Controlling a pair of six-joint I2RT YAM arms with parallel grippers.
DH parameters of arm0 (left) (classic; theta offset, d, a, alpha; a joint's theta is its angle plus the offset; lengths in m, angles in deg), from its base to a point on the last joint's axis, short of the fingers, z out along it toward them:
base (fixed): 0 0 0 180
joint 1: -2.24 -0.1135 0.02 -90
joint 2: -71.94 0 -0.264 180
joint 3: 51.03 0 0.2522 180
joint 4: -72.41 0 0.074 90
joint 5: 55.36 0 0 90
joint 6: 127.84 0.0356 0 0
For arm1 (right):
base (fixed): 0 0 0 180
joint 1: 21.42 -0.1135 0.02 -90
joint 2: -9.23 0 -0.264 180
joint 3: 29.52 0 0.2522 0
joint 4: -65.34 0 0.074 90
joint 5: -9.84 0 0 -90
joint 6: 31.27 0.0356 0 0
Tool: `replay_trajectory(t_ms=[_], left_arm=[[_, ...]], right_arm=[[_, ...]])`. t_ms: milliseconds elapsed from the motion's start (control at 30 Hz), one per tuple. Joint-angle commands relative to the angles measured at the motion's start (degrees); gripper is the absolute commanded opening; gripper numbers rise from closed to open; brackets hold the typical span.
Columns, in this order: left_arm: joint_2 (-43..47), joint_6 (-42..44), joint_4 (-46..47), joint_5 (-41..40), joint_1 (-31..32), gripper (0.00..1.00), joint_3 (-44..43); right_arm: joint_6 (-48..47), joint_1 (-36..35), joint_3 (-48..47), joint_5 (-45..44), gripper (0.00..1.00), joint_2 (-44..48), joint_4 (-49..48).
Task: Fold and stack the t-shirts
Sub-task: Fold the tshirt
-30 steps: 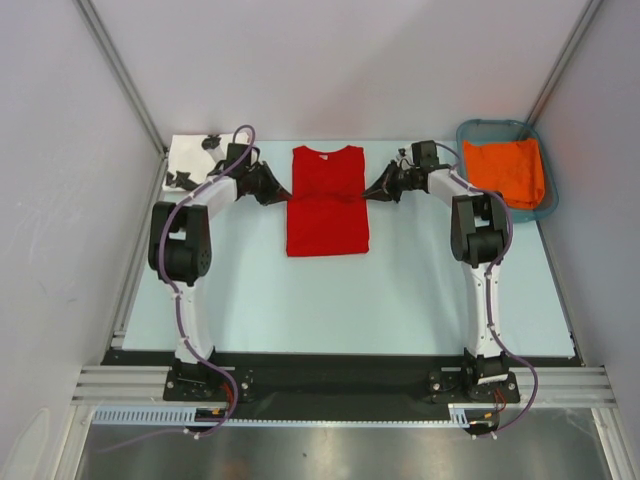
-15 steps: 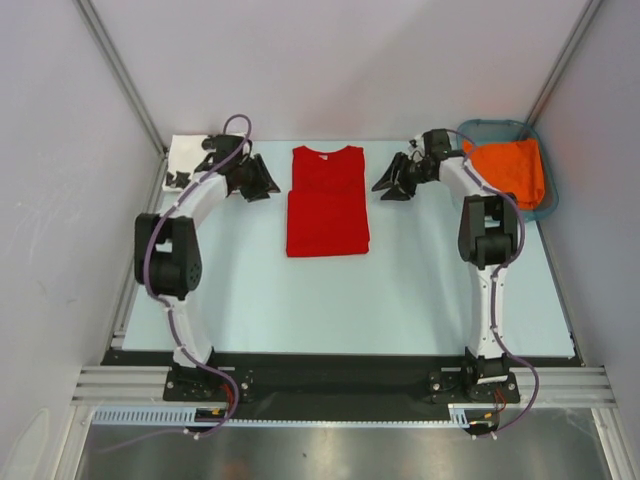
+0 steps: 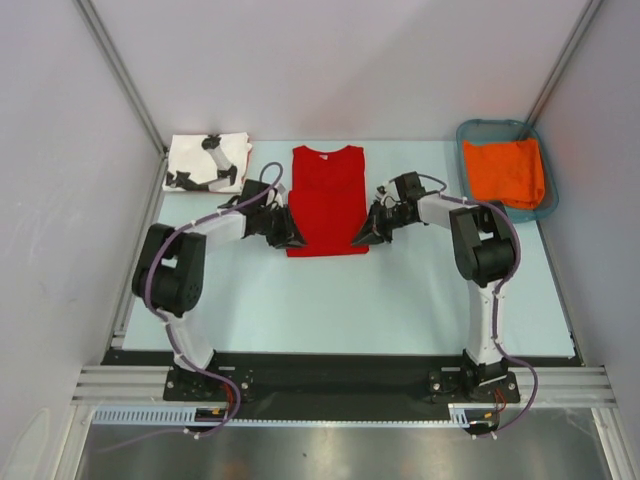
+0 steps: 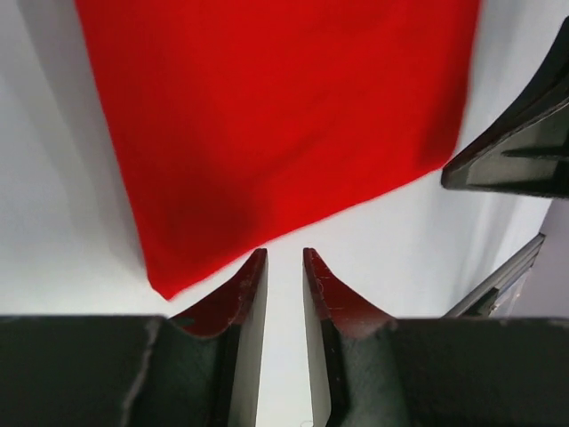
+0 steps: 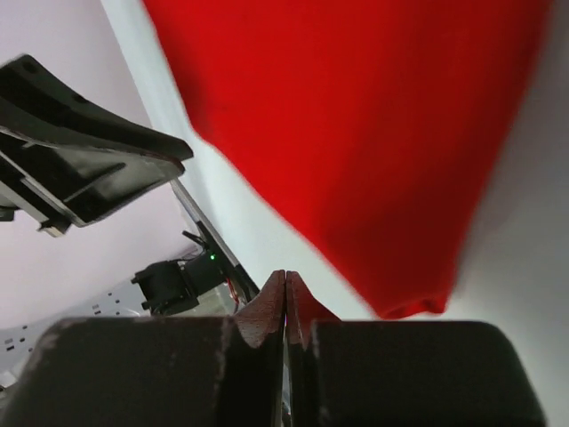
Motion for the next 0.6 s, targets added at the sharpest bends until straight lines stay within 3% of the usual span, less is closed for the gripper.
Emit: replay_trajectory(t_ms=[0, 167, 300, 433, 567], left_arm=[[-4.5, 2.2, 4.0, 2.5, -0.7, 0.27, 0.1], [-8.2, 7.7, 2.0, 0.6, -0.8, 0.24, 1.1], [-0.4, 8.7, -0.4, 1.1, -0.7, 0.29, 2.7], [6.6, 4.7, 0.1, 3.0, -0.8, 0.33, 1.0], [1.7, -0.6, 5.3, 5.9, -1.3, 0.33, -2.4]], right_arm=[[1.8, 2.2, 1.2, 4.3, 0.02, -3.1, -6.5], [-2.1, 6.0, 6.4, 4.3, 0.02, -3.5, -5.3], [-3.4, 6.2, 8.1, 3.8, 0.03, 3.7, -2.0], [0.1, 4.4, 4.8, 3.1, 0.04, 7.6, -3.0], [5.5, 1.6, -1.8, 3.5, 0.07, 2.2, -8.8]])
